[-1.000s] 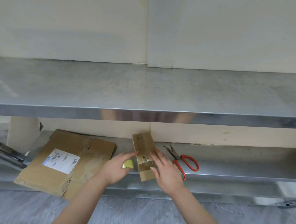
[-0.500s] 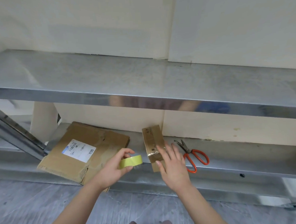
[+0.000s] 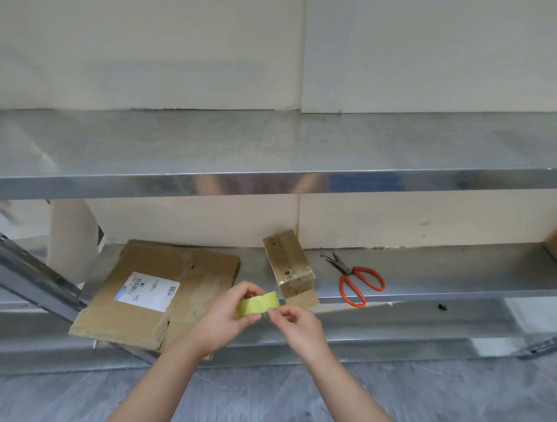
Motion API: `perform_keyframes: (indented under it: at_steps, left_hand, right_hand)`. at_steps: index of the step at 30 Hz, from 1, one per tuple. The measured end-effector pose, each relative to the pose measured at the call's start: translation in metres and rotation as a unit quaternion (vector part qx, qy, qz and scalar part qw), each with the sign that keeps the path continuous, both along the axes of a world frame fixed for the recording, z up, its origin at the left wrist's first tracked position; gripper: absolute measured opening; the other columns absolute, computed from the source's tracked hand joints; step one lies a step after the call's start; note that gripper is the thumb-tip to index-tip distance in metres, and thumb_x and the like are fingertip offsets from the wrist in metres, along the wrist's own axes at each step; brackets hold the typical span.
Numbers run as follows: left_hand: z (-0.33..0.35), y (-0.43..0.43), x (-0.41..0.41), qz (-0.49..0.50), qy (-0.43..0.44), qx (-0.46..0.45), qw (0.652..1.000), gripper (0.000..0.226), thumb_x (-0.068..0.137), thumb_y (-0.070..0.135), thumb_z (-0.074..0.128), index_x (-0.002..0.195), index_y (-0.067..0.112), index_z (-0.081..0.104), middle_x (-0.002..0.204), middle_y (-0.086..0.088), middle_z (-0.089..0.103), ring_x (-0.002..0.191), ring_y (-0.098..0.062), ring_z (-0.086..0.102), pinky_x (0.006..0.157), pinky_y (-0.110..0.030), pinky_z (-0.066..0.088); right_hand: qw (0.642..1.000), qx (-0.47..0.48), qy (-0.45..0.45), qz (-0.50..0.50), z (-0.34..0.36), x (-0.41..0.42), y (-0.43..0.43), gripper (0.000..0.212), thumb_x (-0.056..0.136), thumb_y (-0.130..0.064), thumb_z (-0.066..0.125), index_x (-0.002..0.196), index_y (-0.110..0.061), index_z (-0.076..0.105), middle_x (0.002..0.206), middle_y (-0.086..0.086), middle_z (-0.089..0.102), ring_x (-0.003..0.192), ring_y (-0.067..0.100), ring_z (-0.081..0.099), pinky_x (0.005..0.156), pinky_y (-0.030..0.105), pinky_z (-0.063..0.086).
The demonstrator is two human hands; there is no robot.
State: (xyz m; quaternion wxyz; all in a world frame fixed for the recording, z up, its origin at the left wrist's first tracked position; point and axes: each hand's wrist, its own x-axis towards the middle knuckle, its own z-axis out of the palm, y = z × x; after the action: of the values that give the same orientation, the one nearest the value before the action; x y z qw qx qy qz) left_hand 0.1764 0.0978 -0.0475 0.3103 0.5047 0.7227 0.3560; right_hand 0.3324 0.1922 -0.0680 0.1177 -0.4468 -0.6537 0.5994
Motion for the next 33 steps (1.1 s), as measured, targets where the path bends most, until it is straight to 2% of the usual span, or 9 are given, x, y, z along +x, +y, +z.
perform_keyframes:
  at_steps: [4,6,12,17,20,25,28,30,33]
  left_hand:
    - [0.0,-0.002,-0.003,-0.023,0.047,-0.018,0.998,0.037,0.082,0.02,0.075,0.112,0.029,0.055,0.109,0.018,0.058,0.104,0.002,0.052,0.092,-0.021,0.041]
    - [-0.001,-0.004,-0.005,-0.027,0.079,-0.03,0.996,0.039,0.082,0.021,0.075,0.116,0.025,0.057,0.113,0.017,0.057,0.107,0.002,0.051,0.094,-0.019,0.04]
    - [-0.005,-0.009,-0.015,-0.011,0.109,-0.054,0.992,0.038,0.082,0.021,0.075,0.117,0.028,0.062,0.112,0.022,0.057,0.106,0.003,0.052,0.087,-0.001,0.032]
    - [-0.009,-0.013,-0.03,0.015,0.09,-0.076,0.993,0.042,0.08,0.024,0.077,0.117,0.036,0.062,0.113,0.023,0.058,0.105,0.005,0.051,0.086,-0.005,0.033]
    - [-0.004,-0.011,-0.039,0.021,0.074,-0.057,0.995,0.037,0.081,0.031,0.076,0.115,0.035,0.061,0.113,0.02,0.058,0.106,0.003,0.051,0.089,-0.014,0.037]
    - [-0.009,-0.013,-0.059,0.009,0.071,-0.049,0.996,0.035,0.085,0.034,0.071,0.119,0.033,0.061,0.114,0.02,0.056,0.106,0.007,0.049,0.088,-0.01,0.035]
    - [-0.019,-0.014,-0.073,0.017,0.179,-0.046,0.983,0.037,0.083,0.028,0.073,0.119,0.029,0.063,0.112,0.015,0.058,0.108,-0.005,0.051,0.095,-0.024,0.038]
    - [-0.026,-0.007,-0.079,0.019,0.287,-0.036,0.957,0.041,0.073,0.016,0.077,0.112,0.025,0.068,0.107,0.01,0.064,0.102,-0.016,0.057,0.088,-0.034,0.044]
    - [-0.038,0.006,-0.085,0.03,0.353,-0.037,0.934,0.046,0.059,0.005,0.08,0.101,0.022,0.072,0.096,0.005,0.069,0.09,-0.024,0.064,0.075,-0.035,0.049]
  right_hand:
    - [0.999,-0.028,0.014,-0.018,0.001,0.0,0.003,0.018,0.083,-0.031,0.075,0.077,-0.014,0.073,0.072,-0.007,0.066,0.069,0.005,0.057,0.066,0.019,0.042]
    - [0.999,-0.033,0.01,-0.009,0.002,-0.001,0.002,0.017,0.082,-0.028,0.076,0.076,-0.013,0.072,0.068,-0.01,0.064,0.067,0.003,0.055,0.065,0.018,0.041]
    - [1.0,-0.003,0.008,-0.009,0.005,-0.008,0.005,0.015,0.08,-0.023,0.077,0.069,-0.019,0.068,0.069,-0.011,0.066,0.069,0.002,0.058,0.067,0.016,0.042]
    - [0.987,0.159,-0.012,0.034,0.003,-0.014,0.015,0.015,0.082,-0.031,0.074,0.069,-0.028,0.066,0.074,-0.015,0.069,0.076,-0.001,0.061,0.07,0.014,0.045]
    - [0.985,0.172,-0.014,0.005,-0.003,-0.024,0.017,0.014,0.083,-0.03,0.074,0.071,-0.027,0.066,0.074,-0.014,0.069,0.076,-0.001,0.062,0.071,0.015,0.047]
    - [0.989,0.142,-0.016,-0.047,-0.02,-0.046,0.008,0.015,0.084,-0.03,0.073,0.071,-0.031,0.066,0.072,-0.019,0.067,0.075,-0.003,0.062,0.066,0.01,0.045]
    - [0.991,0.116,-0.015,-0.063,-0.029,-0.066,0.002,0.015,0.085,-0.031,0.072,0.071,-0.029,0.065,0.071,-0.015,0.068,0.073,-0.001,0.062,0.065,0.012,0.046]
    - [0.991,0.104,-0.019,-0.079,-0.035,-0.082,0.002,0.017,0.085,-0.03,0.072,0.071,-0.024,0.064,0.07,-0.01,0.067,0.07,0.003,0.061,0.067,0.02,0.048]
    - [0.987,0.1,-0.047,-0.116,-0.045,-0.1,0.008,0.023,0.086,-0.03,0.071,0.067,-0.024,0.06,0.067,-0.009,0.064,0.068,0.007,0.059,0.061,0.021,0.043]
